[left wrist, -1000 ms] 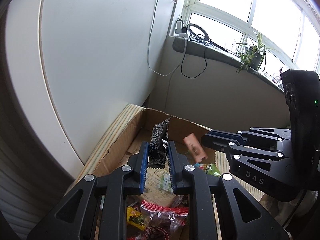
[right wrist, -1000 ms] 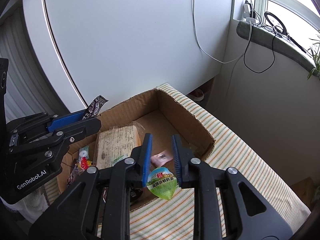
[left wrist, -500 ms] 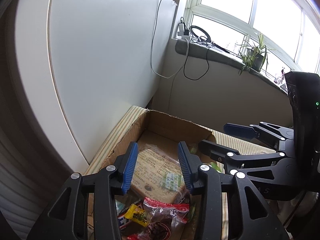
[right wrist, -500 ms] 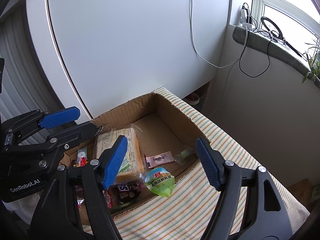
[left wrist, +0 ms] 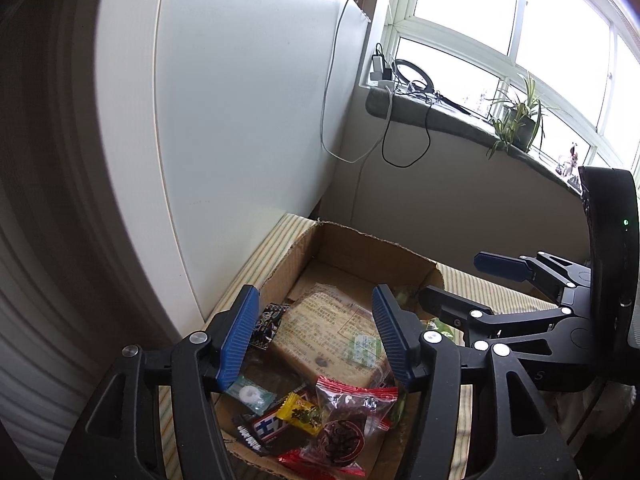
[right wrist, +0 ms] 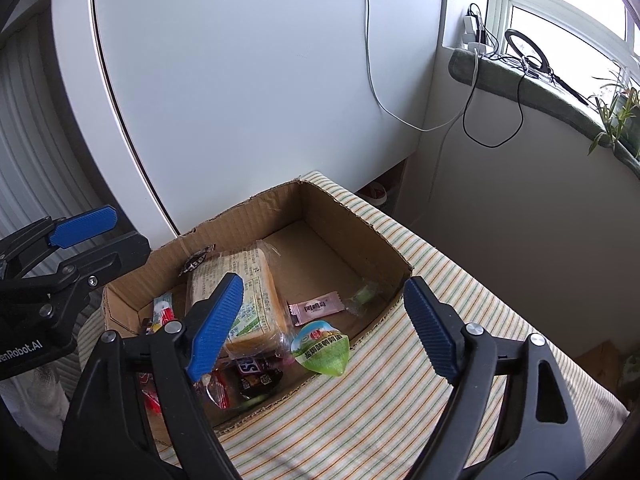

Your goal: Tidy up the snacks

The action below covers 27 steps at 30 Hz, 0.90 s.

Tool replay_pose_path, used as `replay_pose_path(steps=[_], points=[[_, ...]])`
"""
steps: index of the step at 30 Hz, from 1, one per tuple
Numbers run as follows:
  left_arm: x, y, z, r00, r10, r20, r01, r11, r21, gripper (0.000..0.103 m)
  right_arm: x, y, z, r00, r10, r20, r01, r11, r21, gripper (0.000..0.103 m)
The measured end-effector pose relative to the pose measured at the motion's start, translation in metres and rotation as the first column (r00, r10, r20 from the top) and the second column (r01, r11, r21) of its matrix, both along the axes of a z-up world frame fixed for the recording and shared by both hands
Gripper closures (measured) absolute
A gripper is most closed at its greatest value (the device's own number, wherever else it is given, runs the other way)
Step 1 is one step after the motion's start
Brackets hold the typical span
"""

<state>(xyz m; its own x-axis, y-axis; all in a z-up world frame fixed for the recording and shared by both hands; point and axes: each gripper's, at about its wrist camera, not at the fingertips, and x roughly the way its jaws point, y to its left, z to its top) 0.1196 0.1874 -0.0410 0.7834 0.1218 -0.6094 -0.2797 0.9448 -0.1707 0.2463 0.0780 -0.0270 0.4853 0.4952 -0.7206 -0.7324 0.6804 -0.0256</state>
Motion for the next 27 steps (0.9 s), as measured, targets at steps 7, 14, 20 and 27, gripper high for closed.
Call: replay_pose_path(steps=[7, 14, 20, 27], points=[[-0.011, 0.001, -0.004, 1.000, 0.025, -0.011, -0.025, 1.000, 0.014, 0.036, -0.011, -0.015, 0.008, 0.999, -0.030, 0.012, 0.029, 0.999, 0.043, 0.008], [-0.023, -0.006, -0.002, 0.999, 0.034, -0.007, -0.034, 0.999, 0.034, 0.032, -0.033, -0.027, 0.020, 0.997, -0.047, 0.059, 0.043, 0.997, 0.064, 0.008], [-0.043, -0.016, 0.010, 0.998, 0.043, 0.035, -0.045, 0.997, 0.059, 0.031, -0.058, -0.035, 0.032, 0.993, -0.063, 0.100, 0.055, 0.995, 0.083, 0.008], [-0.070, -0.033, 0.019, 0.996, 0.052, 0.069, -0.058, 0.994, 0.092, 0.023, -0.090, -0.049, 0.038, 0.987, -0.097, 0.131, 0.083, 0.991, 0.105, 0.008]])
